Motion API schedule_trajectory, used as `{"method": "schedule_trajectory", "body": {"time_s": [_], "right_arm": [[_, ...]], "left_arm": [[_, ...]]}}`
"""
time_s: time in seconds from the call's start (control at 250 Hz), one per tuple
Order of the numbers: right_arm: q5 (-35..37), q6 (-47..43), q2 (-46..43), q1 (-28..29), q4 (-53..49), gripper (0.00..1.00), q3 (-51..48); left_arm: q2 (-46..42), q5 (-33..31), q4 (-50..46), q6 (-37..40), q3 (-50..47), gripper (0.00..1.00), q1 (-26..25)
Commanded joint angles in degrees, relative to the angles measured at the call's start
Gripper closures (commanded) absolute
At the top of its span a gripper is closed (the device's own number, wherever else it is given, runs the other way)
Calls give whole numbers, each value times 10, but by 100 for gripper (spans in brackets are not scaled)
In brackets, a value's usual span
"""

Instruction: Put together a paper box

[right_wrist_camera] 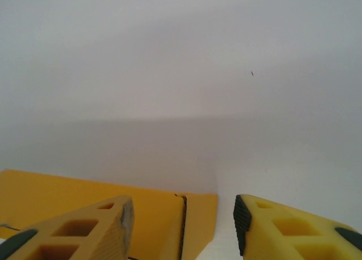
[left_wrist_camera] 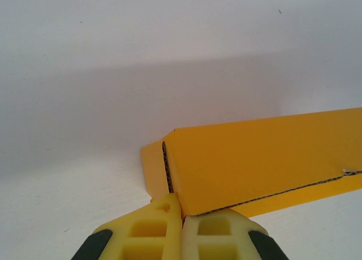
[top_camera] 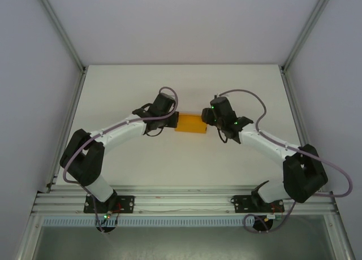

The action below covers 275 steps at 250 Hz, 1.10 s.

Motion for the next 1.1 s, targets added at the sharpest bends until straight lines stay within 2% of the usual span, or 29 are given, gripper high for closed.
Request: {"method": "schedule_trajectory", "body": {"time_s": [0.0, 0.024, 0.084, 0.164, 0.352, 0.432, 0.488, 0.572, 0.68, 0.811, 0.895, 1.003, 1.095], "right_arm": [[-9, 24, 29, -1, 14, 61, -42], [-10, 30, 29, 0, 26, 63, -52], [-11, 40, 40, -1, 58, 65, -78], [-7, 57, 54, 0, 68, 65, -91], [-22, 69, 67, 0, 94, 67, -109], [-14, 68, 65, 0, 87, 67, -109], [-11, 67, 65, 0, 81, 67, -110], [-11, 66, 66, 0, 79, 67, -111], [-7, 65, 69, 0, 74, 67, -109], [-12, 64, 73, 0, 71, 68, -107], [-13, 67, 73, 1, 69, 68, -108], [-9, 68, 72, 0, 66, 68, -111], [-8, 69, 73, 0, 65, 69, -114]], "left_arm": [[30, 41, -90, 4, -8, 100, -11], [26, 46, -89, 5, -6, 99, -11], [15, 61, -88, 6, -1, 81, -12], [-5, 80, -96, 6, 10, 77, -12], [-51, 140, -122, 5, 34, 59, -12], [-68, 124, -135, -9, 39, 45, -10], [-72, 99, -145, -26, 42, 41, -3], [-70, 110, -133, -52, 33, 34, 25], [-49, 149, -103, -64, 22, 34, 56], [-21, 183, -72, -54, 20, 35, 64], [-6, 186, -65, -59, 16, 36, 71], [4, 182, -55, -70, -1, 45, 76], [14, 171, -49, -77, -22, 47, 80]]}}
